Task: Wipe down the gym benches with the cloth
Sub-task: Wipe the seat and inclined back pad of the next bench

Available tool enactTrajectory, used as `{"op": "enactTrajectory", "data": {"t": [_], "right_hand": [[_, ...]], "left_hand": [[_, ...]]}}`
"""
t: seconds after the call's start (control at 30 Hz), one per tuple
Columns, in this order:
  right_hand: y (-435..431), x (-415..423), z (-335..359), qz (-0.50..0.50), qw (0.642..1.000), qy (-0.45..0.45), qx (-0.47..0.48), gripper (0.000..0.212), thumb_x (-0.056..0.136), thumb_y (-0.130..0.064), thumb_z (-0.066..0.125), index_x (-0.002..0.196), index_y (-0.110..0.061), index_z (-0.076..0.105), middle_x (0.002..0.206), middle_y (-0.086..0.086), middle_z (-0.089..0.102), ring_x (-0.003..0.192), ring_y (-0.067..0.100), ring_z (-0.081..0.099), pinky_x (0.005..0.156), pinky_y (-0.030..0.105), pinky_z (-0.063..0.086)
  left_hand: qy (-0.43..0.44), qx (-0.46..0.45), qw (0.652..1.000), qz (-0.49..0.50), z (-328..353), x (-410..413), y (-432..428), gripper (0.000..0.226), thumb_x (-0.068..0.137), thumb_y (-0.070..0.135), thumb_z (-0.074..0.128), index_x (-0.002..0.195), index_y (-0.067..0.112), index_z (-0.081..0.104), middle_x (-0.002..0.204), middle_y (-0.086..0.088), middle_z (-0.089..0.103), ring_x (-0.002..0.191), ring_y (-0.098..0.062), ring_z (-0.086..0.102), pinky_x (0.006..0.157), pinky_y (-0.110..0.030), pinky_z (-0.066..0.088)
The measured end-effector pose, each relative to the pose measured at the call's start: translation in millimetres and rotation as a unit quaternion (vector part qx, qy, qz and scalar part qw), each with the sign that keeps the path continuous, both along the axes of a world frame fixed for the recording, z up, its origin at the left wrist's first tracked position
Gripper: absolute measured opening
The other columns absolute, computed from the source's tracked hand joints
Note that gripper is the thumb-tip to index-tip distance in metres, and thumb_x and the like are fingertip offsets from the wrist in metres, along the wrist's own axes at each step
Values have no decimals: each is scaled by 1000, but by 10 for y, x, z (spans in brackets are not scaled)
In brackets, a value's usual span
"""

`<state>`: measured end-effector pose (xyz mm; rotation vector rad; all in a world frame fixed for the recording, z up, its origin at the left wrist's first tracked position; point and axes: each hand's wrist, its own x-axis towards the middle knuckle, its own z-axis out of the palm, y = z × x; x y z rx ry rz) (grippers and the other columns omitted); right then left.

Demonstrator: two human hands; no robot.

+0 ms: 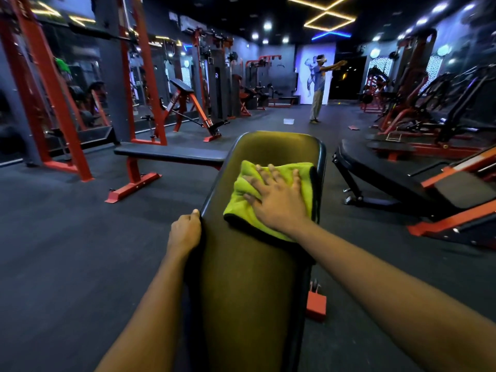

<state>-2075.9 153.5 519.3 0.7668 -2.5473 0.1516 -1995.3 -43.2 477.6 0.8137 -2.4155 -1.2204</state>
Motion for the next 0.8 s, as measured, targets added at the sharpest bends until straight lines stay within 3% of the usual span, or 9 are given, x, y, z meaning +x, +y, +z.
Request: {"op": "enactTrajectory", "data": {"t": [0.2, 0.37, 0.57, 0.73, 0.8], "right_hand": [[488, -660, 438, -113, 986, -80, -94, 58, 98, -65, 25, 152, -46, 24, 167, -6, 4, 153, 25, -4, 106, 80, 2], [237, -374, 210, -162, 979, -62, -105, 55, 99, -60, 25, 152, -46, 23, 167, -3, 0, 152, 30, -7, 105, 81, 5], [98, 577, -321, -136, 989, -25, -57, 56, 99, -60, 20, 153, -45, 19, 167, -1, 7, 153, 30, 3, 109, 76, 5], [61, 1269, -676, -75, 997, -22, 0, 56, 98, -61, 18, 152, -47, 21, 166, -2, 12, 153, 30, 8, 111, 73, 5], [109, 1180, -621, -60, 997, -36, 17, 55, 98, -61, 15, 152, -49, 17, 166, -6, 8, 153, 27, 4, 112, 72, 4]], "left_hand": [[-40, -9, 997, -71, -118, 313, -173, 51, 106, 41, 28, 136, 8, 54, 139, -19, 51, 126, -33, 49, 104, -39, 36], [-45, 79, 991, -98, -331, 522, -222, 62, 105, 49, 22, 139, 6, 51, 143, -18, 49, 131, -31, 46, 110, -39, 31], [-45, 161, 982, -91, -356, 570, -209, 69, 102, 56, 22, 144, 6, 45, 146, -18, 45, 133, -33, 44, 114, -46, 31], [-27, 144, 984, -101, -340, 615, -201, 62, 106, 47, 20, 142, 4, 46, 145, -13, 46, 135, -30, 41, 103, -31, 30], [-32, 144, 982, -121, -285, 700, -180, 66, 103, 53, 21, 139, 7, 51, 138, -3, 49, 132, -28, 45, 105, -29, 31]]}}
